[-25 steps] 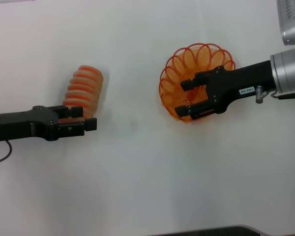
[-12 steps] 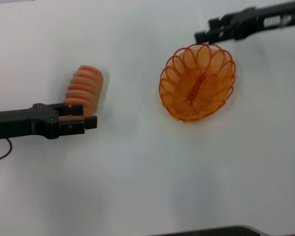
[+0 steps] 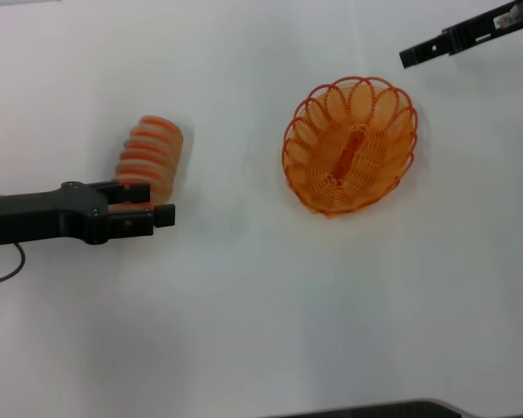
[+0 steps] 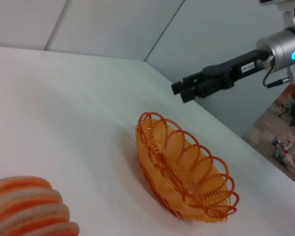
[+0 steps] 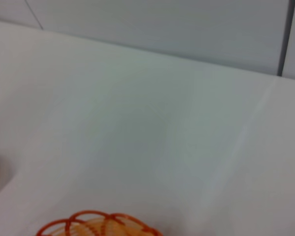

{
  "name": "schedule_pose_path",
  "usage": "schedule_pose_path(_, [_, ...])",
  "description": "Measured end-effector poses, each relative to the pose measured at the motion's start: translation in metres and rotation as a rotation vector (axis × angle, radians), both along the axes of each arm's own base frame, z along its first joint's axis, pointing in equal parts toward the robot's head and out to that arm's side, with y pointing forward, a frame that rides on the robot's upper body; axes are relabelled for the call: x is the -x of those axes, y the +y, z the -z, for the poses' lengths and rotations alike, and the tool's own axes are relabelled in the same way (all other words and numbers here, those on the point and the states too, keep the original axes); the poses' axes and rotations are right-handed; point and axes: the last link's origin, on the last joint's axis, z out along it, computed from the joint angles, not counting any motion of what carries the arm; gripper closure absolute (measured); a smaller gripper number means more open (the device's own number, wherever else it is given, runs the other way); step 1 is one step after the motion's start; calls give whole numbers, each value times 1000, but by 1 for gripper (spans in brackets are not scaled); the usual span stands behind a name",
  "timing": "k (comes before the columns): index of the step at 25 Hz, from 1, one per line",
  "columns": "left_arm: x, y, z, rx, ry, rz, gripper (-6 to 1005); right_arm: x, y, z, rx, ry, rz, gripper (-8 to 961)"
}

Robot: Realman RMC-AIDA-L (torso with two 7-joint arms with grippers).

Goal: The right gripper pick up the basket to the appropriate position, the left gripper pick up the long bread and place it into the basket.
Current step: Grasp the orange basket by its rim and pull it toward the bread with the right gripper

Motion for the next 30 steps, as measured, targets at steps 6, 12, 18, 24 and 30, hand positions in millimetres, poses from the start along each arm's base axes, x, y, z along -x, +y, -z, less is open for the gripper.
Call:
schedule_pose_path(6, [-2,2,4,-3,3,1,220,-4,0,19,47,-68,-6,203])
schedule_pose_path(12, [-3,2,5,-3,4,1,220,-6,1,46,66,-122,-24,218])
schedule_pose_path(18, [-3,1,7,-2,1,-1,220,-3,4,67,75,-150,-62,232])
schedule_pose_path(24, [-3,1,8,-1,0,-3,220,-2,3,70,84,-149,-70,247])
schedule_pose_path(30, [-3,1,10,-4,1,-5,220,-8,0,66,80,-130,-50,504])
